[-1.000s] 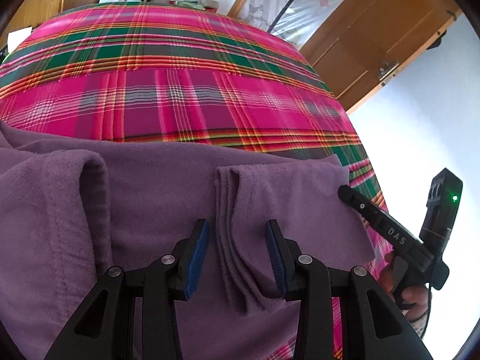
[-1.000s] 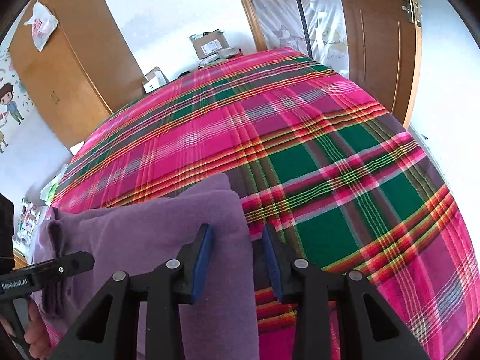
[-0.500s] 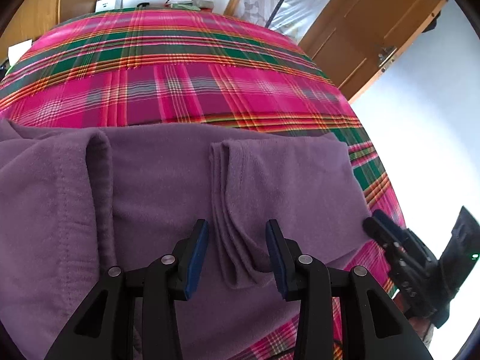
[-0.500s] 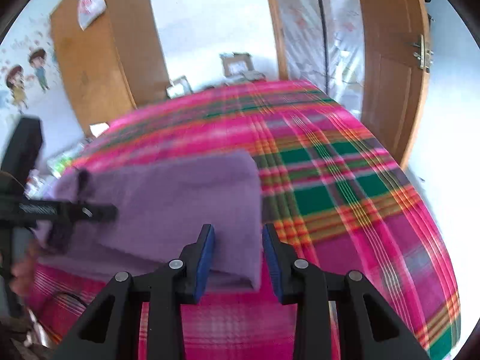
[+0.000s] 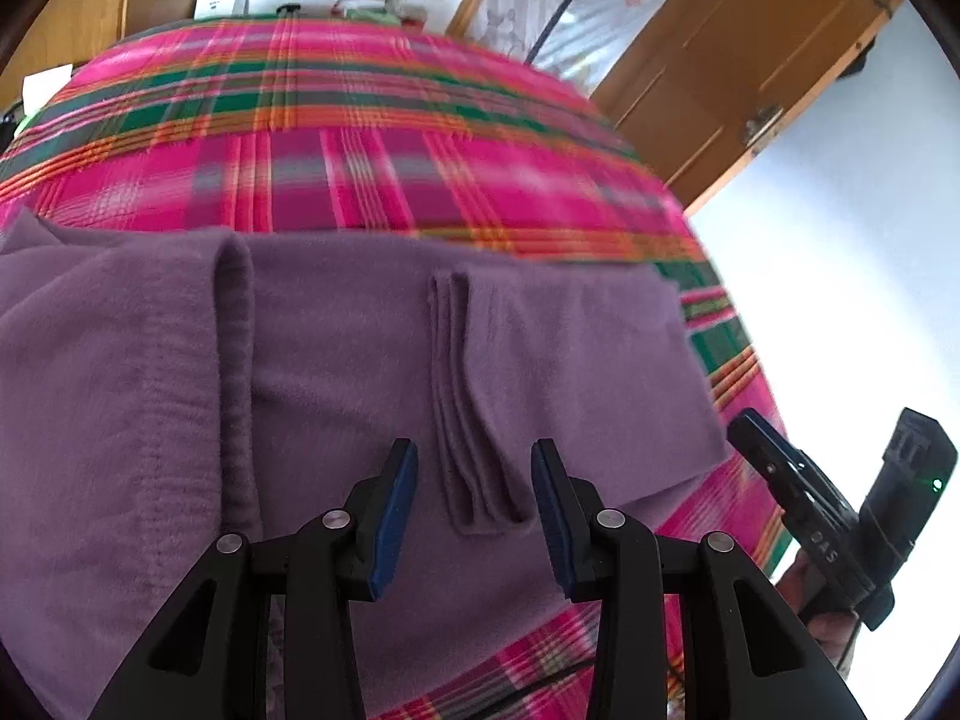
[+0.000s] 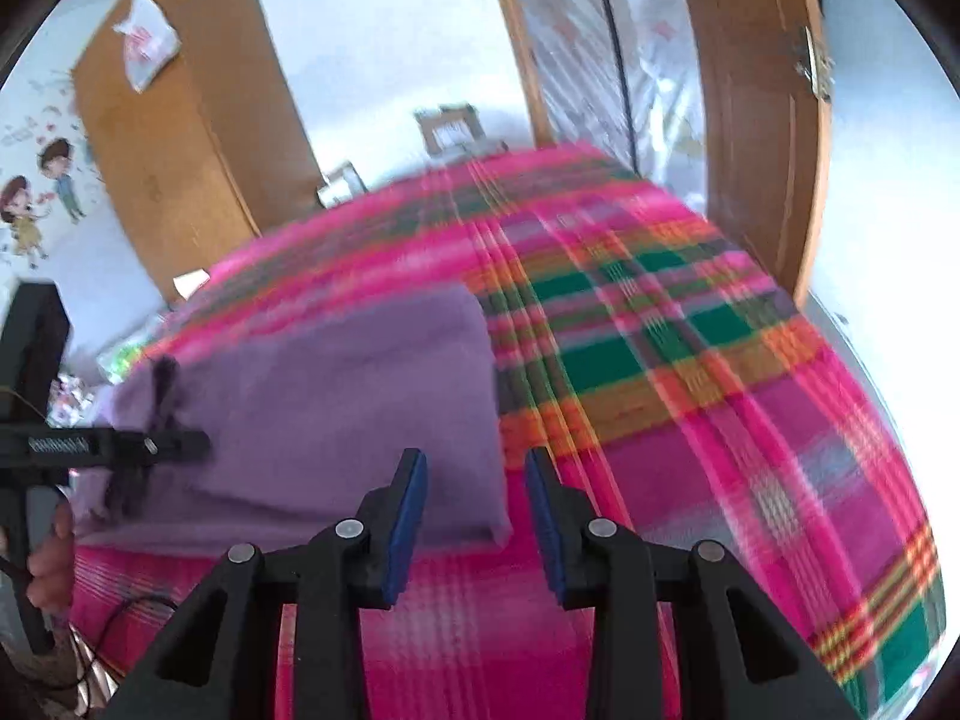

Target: Fold clothes

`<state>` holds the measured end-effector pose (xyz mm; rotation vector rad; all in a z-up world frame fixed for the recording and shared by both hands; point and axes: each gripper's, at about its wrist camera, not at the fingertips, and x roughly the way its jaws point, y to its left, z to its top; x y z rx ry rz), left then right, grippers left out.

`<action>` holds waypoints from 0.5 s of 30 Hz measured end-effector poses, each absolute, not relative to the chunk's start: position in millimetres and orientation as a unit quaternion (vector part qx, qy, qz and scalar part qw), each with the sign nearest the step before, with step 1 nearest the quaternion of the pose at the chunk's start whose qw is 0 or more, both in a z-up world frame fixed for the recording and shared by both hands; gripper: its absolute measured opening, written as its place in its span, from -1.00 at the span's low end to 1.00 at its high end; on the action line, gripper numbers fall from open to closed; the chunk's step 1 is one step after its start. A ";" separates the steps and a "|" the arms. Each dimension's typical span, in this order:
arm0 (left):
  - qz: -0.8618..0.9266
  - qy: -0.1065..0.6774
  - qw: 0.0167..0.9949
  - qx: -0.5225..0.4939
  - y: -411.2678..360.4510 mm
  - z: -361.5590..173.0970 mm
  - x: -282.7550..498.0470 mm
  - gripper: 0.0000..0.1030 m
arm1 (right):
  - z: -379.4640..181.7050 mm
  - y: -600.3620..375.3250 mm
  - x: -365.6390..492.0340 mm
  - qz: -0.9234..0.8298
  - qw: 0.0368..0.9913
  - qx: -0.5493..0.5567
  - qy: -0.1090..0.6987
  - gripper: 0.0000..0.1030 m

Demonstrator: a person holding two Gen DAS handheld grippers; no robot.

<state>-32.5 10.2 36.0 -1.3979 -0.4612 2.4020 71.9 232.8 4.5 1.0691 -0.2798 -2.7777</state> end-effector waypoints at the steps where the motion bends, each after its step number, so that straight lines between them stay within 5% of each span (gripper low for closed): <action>1: 0.842 -0.164 0.162 -0.487 8.8 37.4 -31.2 -0.21 | 8.5 231.2 66.9 -0.929 0.076 0.352 -0.089 -0.33; 8: 0.850 -0.200 0.166 -0.459 5.2 54.1 -52.9 -0.20 | 22.9 224.1 16.0 -0.926 0.099 0.348 -0.103 -0.65; 15: 0.841 -0.199 0.152 -0.479 14.5 39.0 -78.3 -0.20 | 18.3 220.2 -19.3 -0.917 0.098 0.371 -0.111 -0.70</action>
